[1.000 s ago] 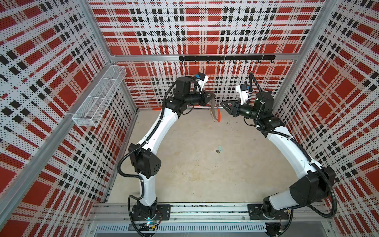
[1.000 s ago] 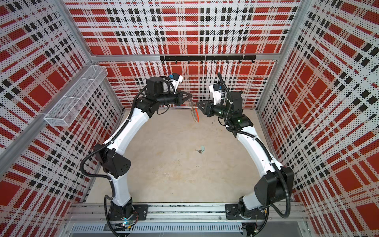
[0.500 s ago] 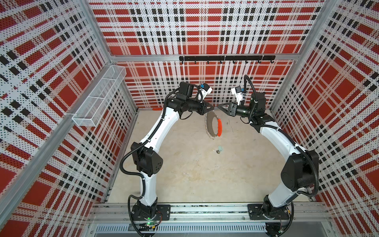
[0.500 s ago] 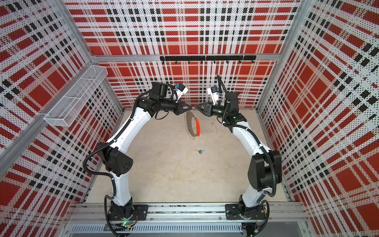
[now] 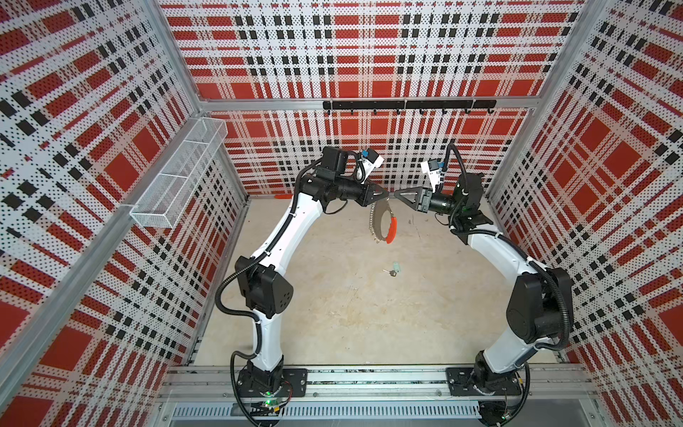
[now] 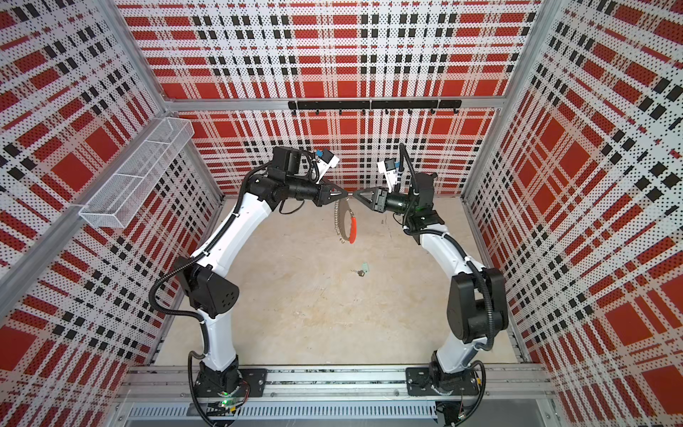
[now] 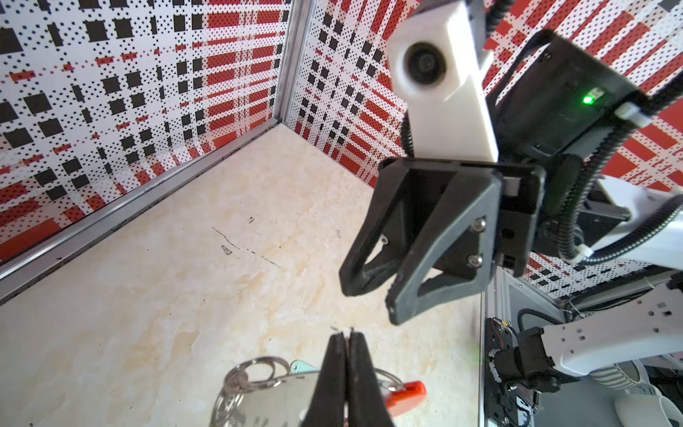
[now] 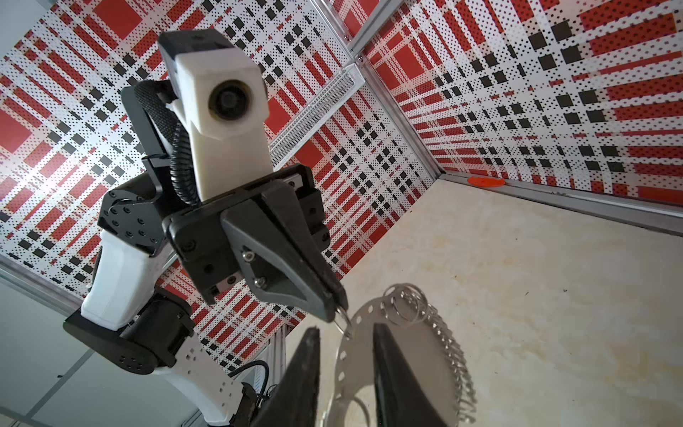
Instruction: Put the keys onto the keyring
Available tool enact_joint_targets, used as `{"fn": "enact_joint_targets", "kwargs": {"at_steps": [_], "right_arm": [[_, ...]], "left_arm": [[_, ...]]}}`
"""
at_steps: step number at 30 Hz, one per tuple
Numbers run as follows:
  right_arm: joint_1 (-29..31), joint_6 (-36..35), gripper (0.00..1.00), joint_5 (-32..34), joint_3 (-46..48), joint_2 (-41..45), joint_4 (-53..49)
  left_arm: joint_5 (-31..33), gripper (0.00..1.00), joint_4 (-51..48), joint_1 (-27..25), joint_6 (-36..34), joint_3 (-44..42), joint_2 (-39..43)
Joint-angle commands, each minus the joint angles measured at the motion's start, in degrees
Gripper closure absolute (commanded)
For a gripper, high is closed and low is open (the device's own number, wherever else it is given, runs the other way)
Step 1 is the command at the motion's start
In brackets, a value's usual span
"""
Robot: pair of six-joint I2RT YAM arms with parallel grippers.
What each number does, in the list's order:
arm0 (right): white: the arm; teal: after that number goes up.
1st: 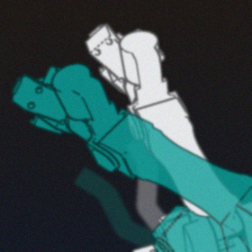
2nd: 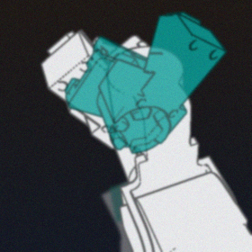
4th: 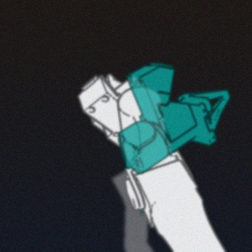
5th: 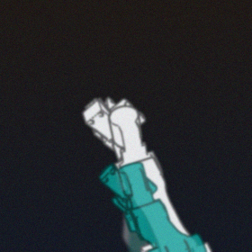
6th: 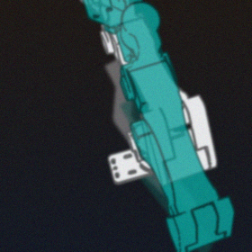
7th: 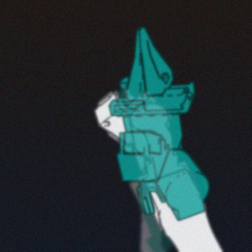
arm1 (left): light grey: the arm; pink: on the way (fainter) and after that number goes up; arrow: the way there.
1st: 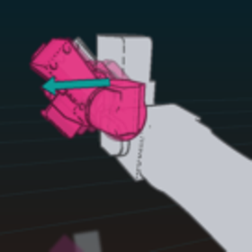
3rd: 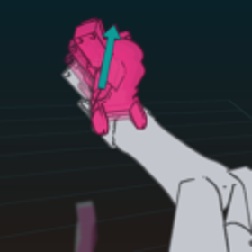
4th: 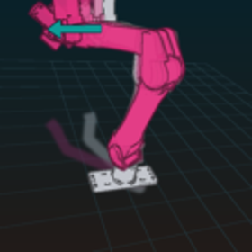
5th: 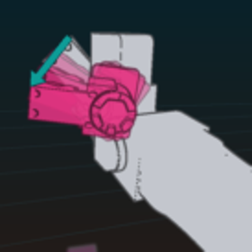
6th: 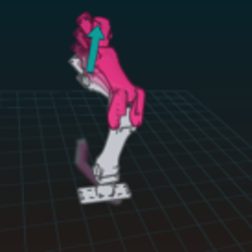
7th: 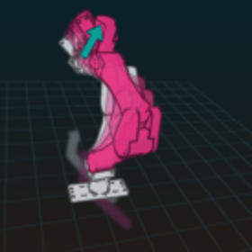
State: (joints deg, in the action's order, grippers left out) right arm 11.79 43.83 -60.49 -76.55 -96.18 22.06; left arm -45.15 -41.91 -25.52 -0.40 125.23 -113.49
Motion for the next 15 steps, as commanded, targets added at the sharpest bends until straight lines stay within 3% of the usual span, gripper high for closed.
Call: {"fn": "enact_joint_targets", "kwargs": {"at_steps": [1,15], "right_arm": [[-0.2,3.4,0.72,-1.7,1.6,0.1,6.8],[0.3,17.0,0.72,-4.1,3.9,-1.9,24.5]], "left_arm": [[-3.0,1.00,4.2,0.3,1.1,-0.6,3.8],[-3.6,1.00,6.8,-0.2,3.1,-1.6,3.8]]}}
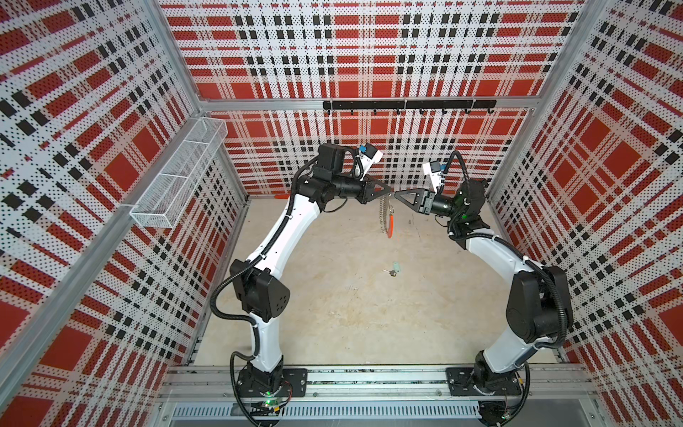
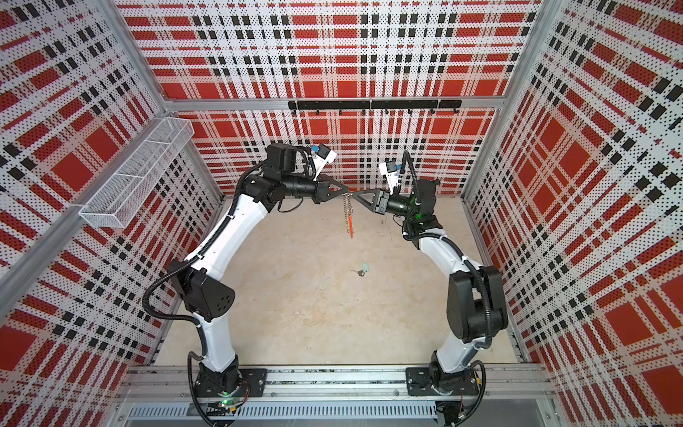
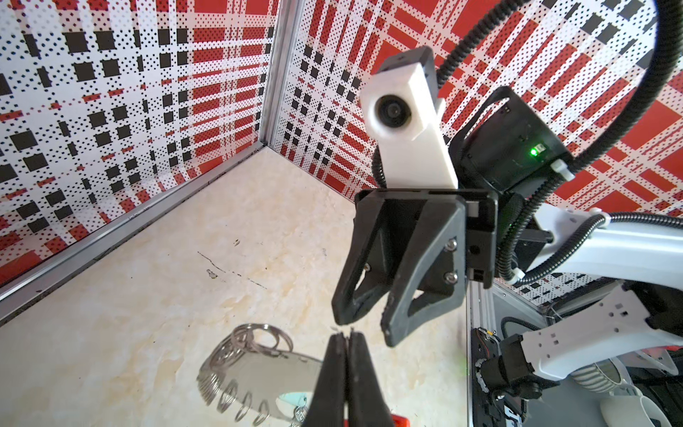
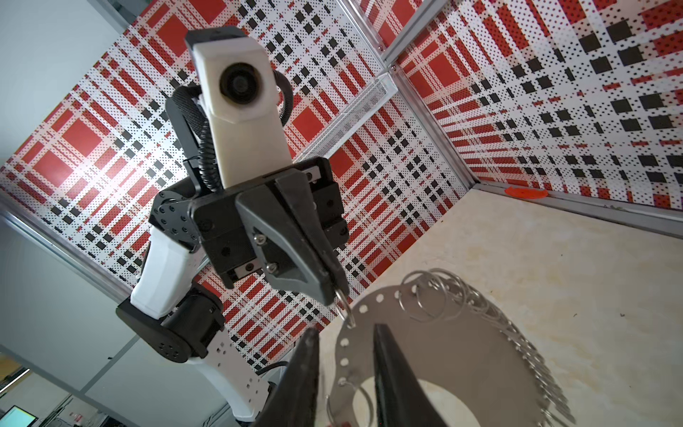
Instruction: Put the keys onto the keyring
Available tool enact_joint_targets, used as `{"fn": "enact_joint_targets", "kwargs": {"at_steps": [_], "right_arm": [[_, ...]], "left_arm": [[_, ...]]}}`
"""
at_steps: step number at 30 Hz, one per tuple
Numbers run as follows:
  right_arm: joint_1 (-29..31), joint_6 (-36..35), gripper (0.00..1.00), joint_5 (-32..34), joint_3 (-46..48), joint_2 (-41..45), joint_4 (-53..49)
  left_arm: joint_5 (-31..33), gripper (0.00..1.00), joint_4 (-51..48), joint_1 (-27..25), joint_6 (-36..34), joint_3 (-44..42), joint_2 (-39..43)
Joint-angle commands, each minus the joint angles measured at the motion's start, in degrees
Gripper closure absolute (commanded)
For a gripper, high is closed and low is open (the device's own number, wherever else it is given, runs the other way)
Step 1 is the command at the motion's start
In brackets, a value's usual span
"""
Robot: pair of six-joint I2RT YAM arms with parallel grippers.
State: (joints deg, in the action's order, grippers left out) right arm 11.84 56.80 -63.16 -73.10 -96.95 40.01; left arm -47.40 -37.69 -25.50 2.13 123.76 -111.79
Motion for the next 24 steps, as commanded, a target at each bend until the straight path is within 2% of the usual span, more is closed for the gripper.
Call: {"fn": "enact_joint_targets", "kwargs": {"at_steps": [1,24], "right_arm": [[0.3,4.2,0.72,-1.7,0.2,-1.4,6.7],[2.3,2.7,0.73,-1.4,-2.5,-3.3,4.2]], "left_arm": [[-1.3,1.00,2.6,-0.4,0.5,-0.2,2.2],[-2.1,1.00,4.1,-1.1,1.4,-1.0,2.9]]}}
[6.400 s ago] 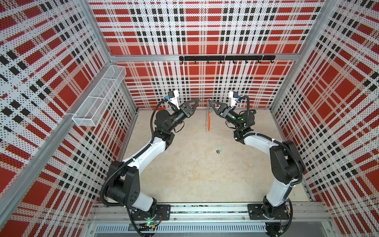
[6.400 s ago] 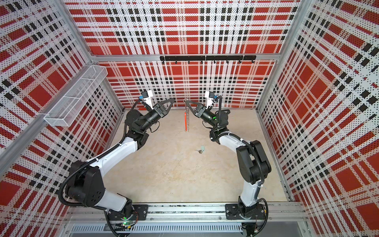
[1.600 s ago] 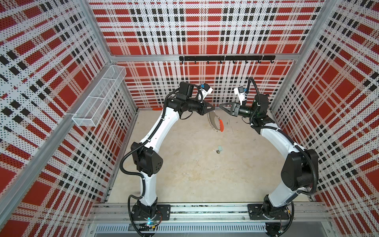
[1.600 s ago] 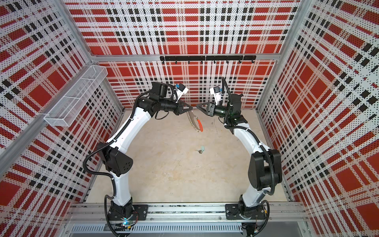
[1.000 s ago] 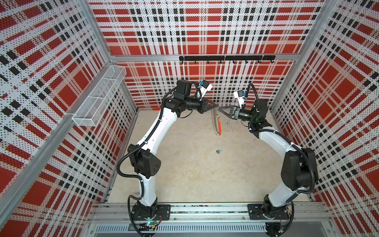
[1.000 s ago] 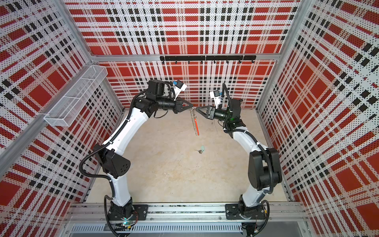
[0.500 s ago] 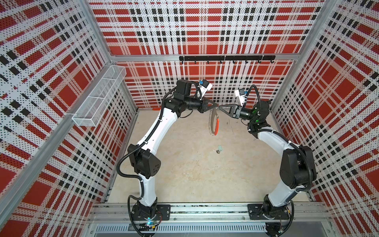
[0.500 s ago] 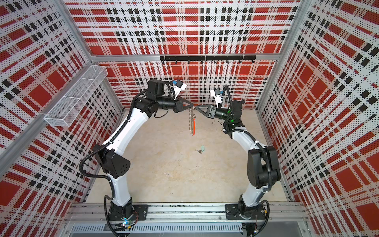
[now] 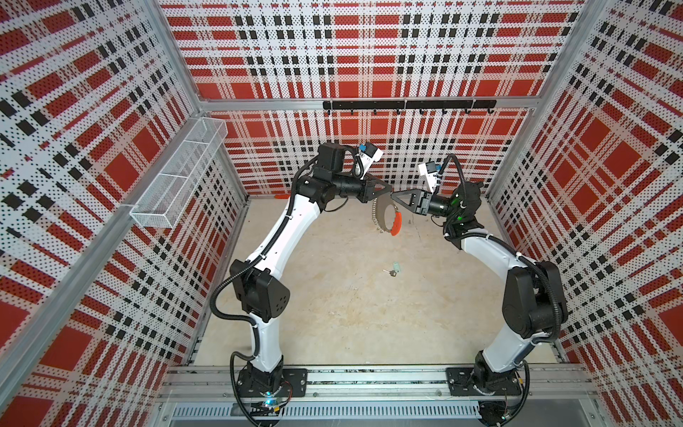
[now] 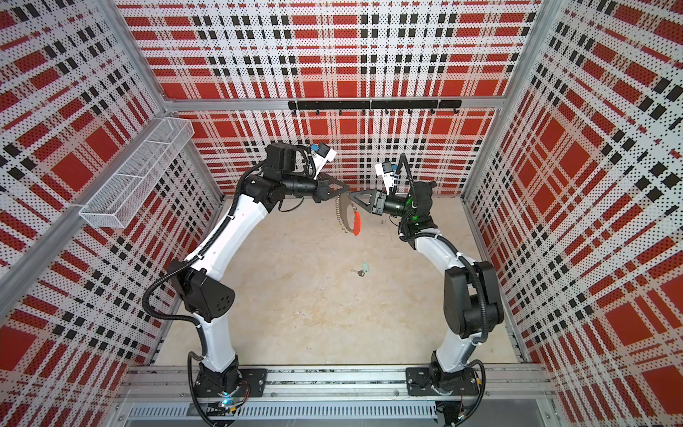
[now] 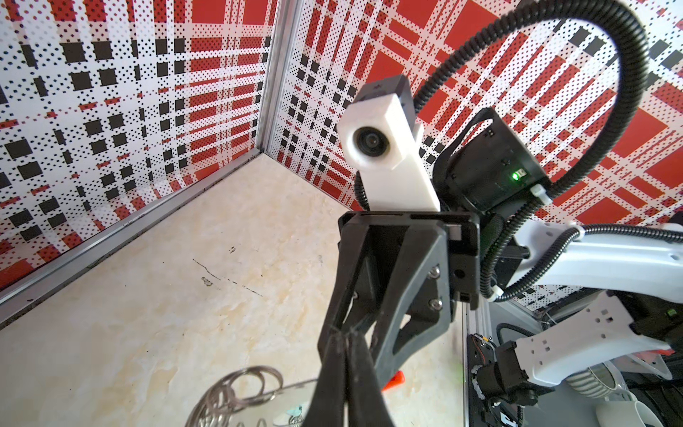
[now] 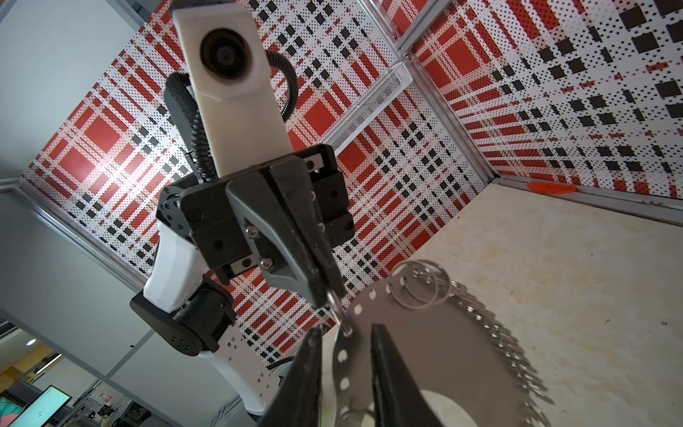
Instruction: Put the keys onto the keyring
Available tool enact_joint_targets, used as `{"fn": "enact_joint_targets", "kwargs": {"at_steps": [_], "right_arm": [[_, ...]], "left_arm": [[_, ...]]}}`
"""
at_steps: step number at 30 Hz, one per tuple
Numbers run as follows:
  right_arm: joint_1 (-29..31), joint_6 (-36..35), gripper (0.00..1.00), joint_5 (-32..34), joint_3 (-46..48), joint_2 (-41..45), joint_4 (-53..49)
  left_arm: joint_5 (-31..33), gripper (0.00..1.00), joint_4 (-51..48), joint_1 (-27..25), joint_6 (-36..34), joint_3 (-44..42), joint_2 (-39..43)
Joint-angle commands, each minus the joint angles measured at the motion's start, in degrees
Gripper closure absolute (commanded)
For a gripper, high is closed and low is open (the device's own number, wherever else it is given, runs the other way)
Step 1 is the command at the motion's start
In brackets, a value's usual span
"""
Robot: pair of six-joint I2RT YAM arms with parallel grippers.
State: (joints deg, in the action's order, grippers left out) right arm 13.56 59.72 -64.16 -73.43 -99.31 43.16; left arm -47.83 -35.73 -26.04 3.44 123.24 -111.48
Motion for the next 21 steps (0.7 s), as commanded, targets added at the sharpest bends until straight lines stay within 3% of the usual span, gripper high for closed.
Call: {"fn": "enact_joint_targets", "kwargs": {"at_steps": [1,13,21], "right_arm": [[0.6,0.0,0.74,-0.4,-2.3,-1.0,1.4],[0.6,2.9,0.76,-1.0,-3.6,-1.9,4.9],[0.6,3.1,0.85,-0.9,-4.2,-2.3,5.1]], "left_arm": [[-1.6,1.00,2.2,-0.6,0.1,-0.5,2.6],[-1.9,1.00,2.1,-0.5,-0.5,-1.6,2.9],[-1.9,1.00,2.2,-0.5,-0.6,-2.0,2.9]]}}
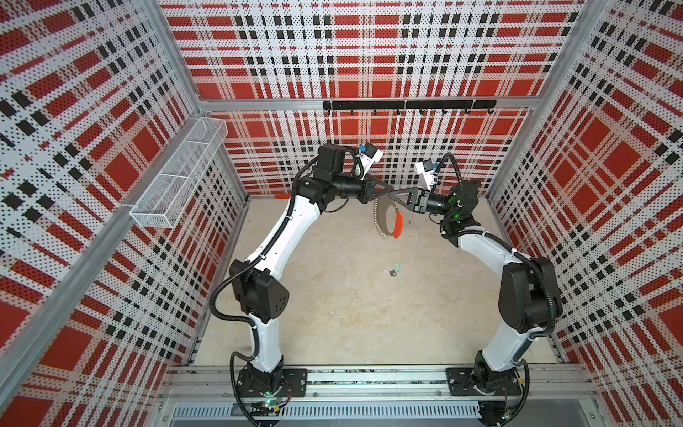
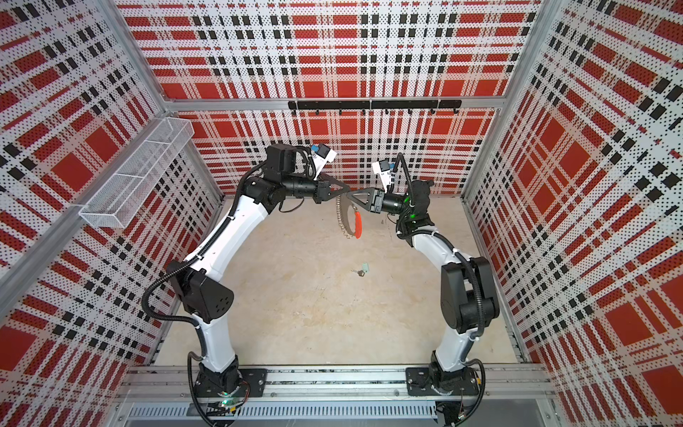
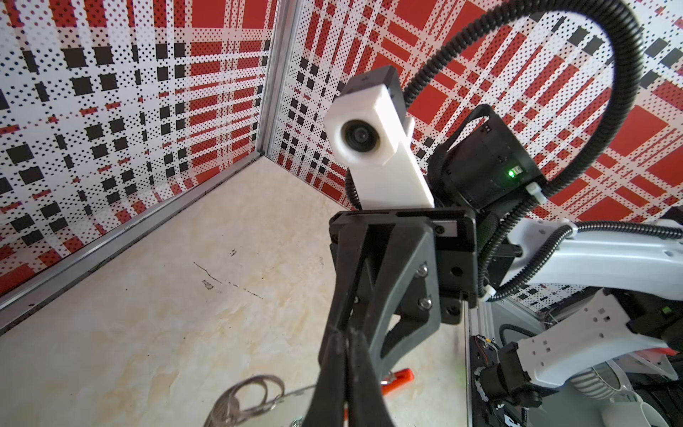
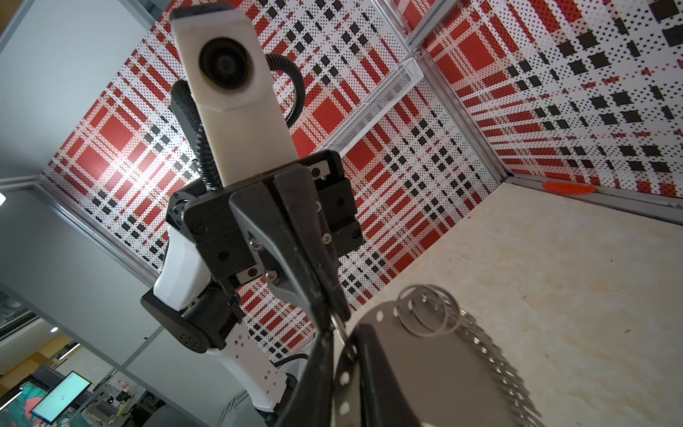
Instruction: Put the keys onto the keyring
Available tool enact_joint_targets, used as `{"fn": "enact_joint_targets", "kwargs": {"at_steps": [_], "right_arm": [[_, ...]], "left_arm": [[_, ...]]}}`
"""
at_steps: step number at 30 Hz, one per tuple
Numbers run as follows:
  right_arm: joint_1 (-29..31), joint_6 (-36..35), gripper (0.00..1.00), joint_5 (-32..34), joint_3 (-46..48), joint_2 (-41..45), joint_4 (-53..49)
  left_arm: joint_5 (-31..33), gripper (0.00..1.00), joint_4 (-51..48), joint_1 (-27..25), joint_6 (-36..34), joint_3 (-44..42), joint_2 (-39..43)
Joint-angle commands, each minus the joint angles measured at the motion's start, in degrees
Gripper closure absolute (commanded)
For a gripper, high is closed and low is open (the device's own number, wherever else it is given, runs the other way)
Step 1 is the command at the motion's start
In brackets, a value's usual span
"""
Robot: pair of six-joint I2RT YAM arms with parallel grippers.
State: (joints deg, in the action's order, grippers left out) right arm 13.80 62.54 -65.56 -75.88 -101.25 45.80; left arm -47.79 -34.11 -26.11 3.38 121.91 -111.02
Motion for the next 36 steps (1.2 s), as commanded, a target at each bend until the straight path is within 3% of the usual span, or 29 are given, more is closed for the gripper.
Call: {"fn": "enact_joint_targets", "kwargs": {"at_steps": [1,10,15,17,21,24,31,36], "right_arm": [[0.4,0.3,0.87,0.5,-1.8,-0.3,2.5],[1.0,-0.1,0.95,1.6,-1.6,0.6,2.4],[1.3,-1.4,0.98,4.6,0.0,1.9,2.1],[1.4,-1.8,1.00,6.0,0.8,2.4,1.7],[1.6,-2.7,1.00,8.8,2.1,3.7,1.0],[1.6,-4.4,1.00,11.8,2.8,4.6,-1.6],[2.1,-3.8,1.00,17.6,4.4,5.7,-1.8],[2.7,-1.9,1.00,19.6,6.3,6.4,1.5]], "left_arm": [[-2.0,1.00,0.5,-0.4,-0.5,-0.7,2.5],[-0.3,0.97,1.7,-0.4,0.7,-0.5,2.4],[5.8,0.51,11.7,0.9,7.8,-5.7,5.7],[6.7,0.44,18.8,2.5,12.8,-10.5,8.4],[6.7,0.46,35.2,6.8,24.3,-22.5,14.7],[6.4,0.50,43.3,8.8,29.0,-29.2,18.5],[6.8,0.54,47.2,6.5,29.0,-35.6,20.8],[4.8,0.55,54.6,2.9,33.1,-38.2,18.0]]}}
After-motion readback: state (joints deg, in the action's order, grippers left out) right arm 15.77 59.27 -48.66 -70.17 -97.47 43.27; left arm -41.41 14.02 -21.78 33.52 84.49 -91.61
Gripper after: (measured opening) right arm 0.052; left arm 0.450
